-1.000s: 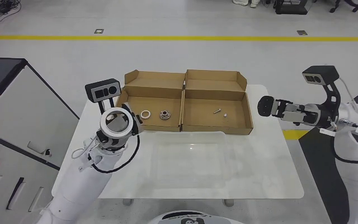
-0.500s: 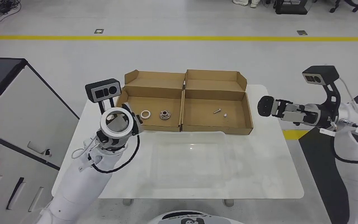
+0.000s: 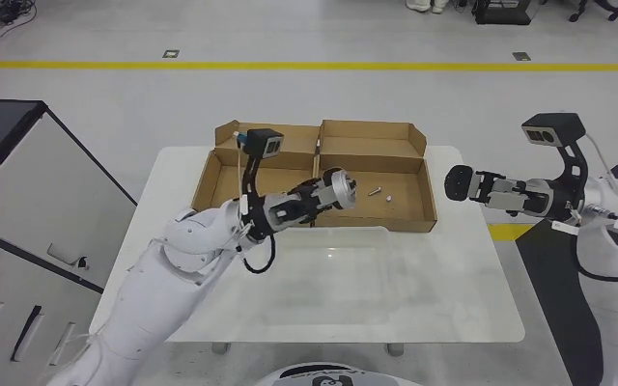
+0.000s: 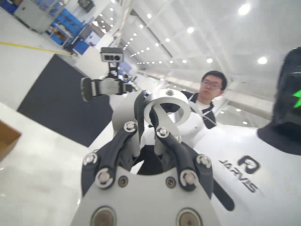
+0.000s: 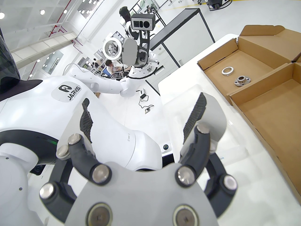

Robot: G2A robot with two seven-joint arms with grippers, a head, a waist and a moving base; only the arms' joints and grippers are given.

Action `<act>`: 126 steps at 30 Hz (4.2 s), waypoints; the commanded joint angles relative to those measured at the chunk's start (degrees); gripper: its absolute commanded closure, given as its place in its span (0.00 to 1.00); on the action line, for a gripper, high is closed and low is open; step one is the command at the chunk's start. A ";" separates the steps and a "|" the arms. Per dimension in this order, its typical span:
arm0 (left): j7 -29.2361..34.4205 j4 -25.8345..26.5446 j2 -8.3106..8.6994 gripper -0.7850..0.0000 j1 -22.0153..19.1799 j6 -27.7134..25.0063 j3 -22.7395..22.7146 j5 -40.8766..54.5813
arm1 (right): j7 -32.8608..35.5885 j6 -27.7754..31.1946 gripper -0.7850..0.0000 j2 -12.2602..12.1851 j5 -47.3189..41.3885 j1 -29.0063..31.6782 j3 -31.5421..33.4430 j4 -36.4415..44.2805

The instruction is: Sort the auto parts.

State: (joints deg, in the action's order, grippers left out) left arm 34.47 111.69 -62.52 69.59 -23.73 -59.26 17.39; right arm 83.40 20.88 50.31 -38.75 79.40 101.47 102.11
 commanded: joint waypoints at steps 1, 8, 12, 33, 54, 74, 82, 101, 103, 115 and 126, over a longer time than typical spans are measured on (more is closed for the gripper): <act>-2.48 -0.82 -0.46 1.00 -1.41 2.15 1.00 -2.37 | 0.00 0.00 0.00 0.00 0.00 0.00 0.00 0.00; -7.83 -5.07 -2.20 1.00 -8.02 7.51 4.27 -6.89 | 0.00 0.00 0.00 0.00 0.00 0.00 0.00 0.00; -10.09 -8.52 -3.06 1.00 -12.90 12.08 4.88 -11.10 | 0.00 0.00 0.00 0.00 0.00 0.00 0.00 0.00; -0.56 -24.84 -4.96 1.00 -26.37 28.92 11.07 -41.56 | 0.00 0.00 0.00 0.00 0.00 0.00 0.00 0.00; 3.57 -28.62 -6.27 1.00 -27.99 43.28 12.60 -46.69 | 0.00 0.00 0.00 0.00 0.00 0.00 0.00 0.00; 23.45 -57.37 -16.84 1.00 -42.63 62.60 31.19 -58.22 | 0.00 0.00 0.00 0.00 0.00 0.00 0.00 0.00; 21.34 -68.57 -22.66 1.00 -43.87 64.17 35.18 -57.69 | 0.00 0.00 0.00 0.00 0.00 0.00 0.00 0.00; 15.88 -90.52 -32.53 1.00 -45.78 62.06 36.03 -54.71 | 0.00 0.00 0.00 0.00 0.00 0.00 0.00 0.00; 15.51 -91.87 -33.15 1.00 -45.80 61.76 35.78 -54.33 | 0.00 0.00 0.00 0.00 0.00 0.00 0.00 0.00; 14.31 -97.30 -35.85 0.89 -46.12 59.69 34.98 -54.26 | 0.00 0.00 0.00 0.00 0.00 0.00 0.00 0.00; 14.22 -99.93 -37.25 0.18 -46.41 59.08 34.39 -55.03 | 0.00 0.00 0.00 0.00 0.00 0.00 0.00 0.00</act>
State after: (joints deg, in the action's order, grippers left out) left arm 48.65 11.94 -99.67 23.21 35.35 -24.83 -37.55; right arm 83.40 20.88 50.31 -38.75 79.40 101.47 102.11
